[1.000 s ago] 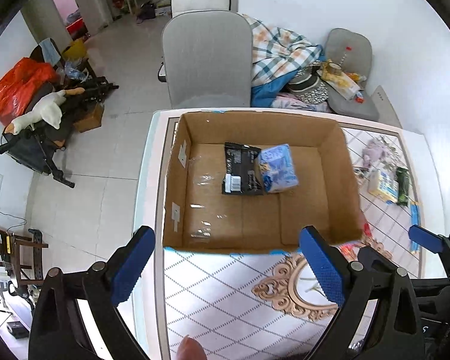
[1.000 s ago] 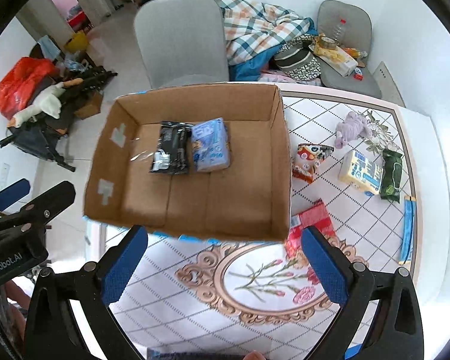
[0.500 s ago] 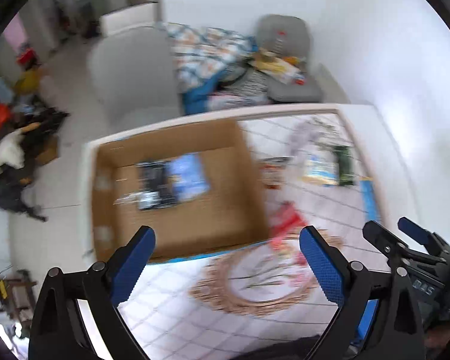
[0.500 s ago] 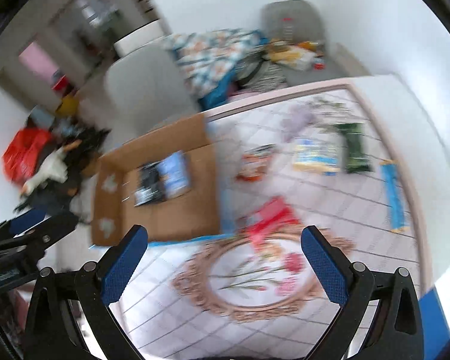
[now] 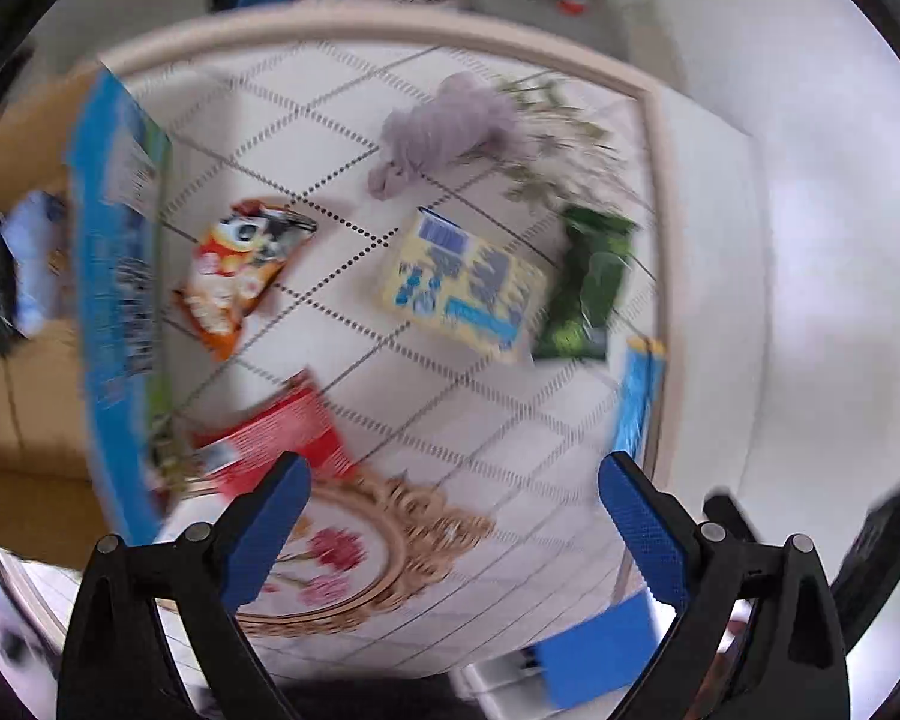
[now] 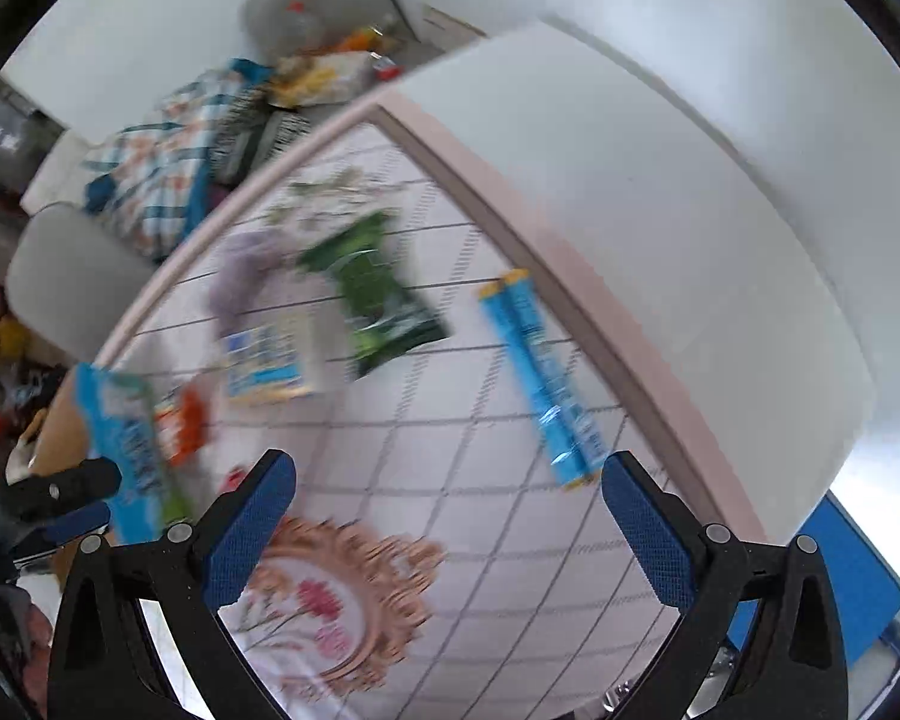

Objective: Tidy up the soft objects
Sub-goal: 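Grasp the yellow milk carton with the left tool while the right tool grasps the green bag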

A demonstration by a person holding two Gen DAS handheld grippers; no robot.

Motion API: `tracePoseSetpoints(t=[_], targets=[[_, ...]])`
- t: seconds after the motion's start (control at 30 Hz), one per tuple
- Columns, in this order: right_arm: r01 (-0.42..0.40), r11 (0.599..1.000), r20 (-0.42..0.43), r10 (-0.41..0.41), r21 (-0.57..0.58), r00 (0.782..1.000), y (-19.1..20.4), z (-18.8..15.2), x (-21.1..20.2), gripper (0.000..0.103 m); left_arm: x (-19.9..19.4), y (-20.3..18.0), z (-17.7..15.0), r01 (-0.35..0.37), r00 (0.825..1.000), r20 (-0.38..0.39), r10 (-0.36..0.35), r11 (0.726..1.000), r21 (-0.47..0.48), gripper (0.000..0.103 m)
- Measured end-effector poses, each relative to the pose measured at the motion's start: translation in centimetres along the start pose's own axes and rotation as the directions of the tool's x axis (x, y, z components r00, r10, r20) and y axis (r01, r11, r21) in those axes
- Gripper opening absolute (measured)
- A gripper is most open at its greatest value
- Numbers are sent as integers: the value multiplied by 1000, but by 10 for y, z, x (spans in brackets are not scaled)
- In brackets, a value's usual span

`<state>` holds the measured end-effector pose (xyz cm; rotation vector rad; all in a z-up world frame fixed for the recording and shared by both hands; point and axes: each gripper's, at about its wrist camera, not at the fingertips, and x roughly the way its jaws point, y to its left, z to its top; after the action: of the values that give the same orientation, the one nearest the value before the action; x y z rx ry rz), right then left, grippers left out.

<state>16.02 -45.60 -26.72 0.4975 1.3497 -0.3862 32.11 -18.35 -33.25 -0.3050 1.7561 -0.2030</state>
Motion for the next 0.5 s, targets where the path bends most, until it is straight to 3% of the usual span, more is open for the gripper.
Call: tracePoseSetpoints(t=[0.1,0.23,0.33,0.4,0.5], targets=[[-4,1000,-36,4,2,999,-11,27,36,103,38,2,31,24,997,-67,-34,989,-144,98],[1,1000,-63,-2,-19,998,-19,51,66,103,80,8,59,52,987,-127,-96,949,-310,98],[-7,1000,-78,6,-17,997,-28,59,81,103,96,8,71,4,989,-139,-60,929,-370,98],[-15,1000,-93,15,-8,996,-33,61,88,103,105,7,77,-82,987,-159,23,925,-372,98],[-20,1000,-127,18,-15,992,-35,65,101,103,114,-1,81,-135,983,-161,89,944,-301,98]])
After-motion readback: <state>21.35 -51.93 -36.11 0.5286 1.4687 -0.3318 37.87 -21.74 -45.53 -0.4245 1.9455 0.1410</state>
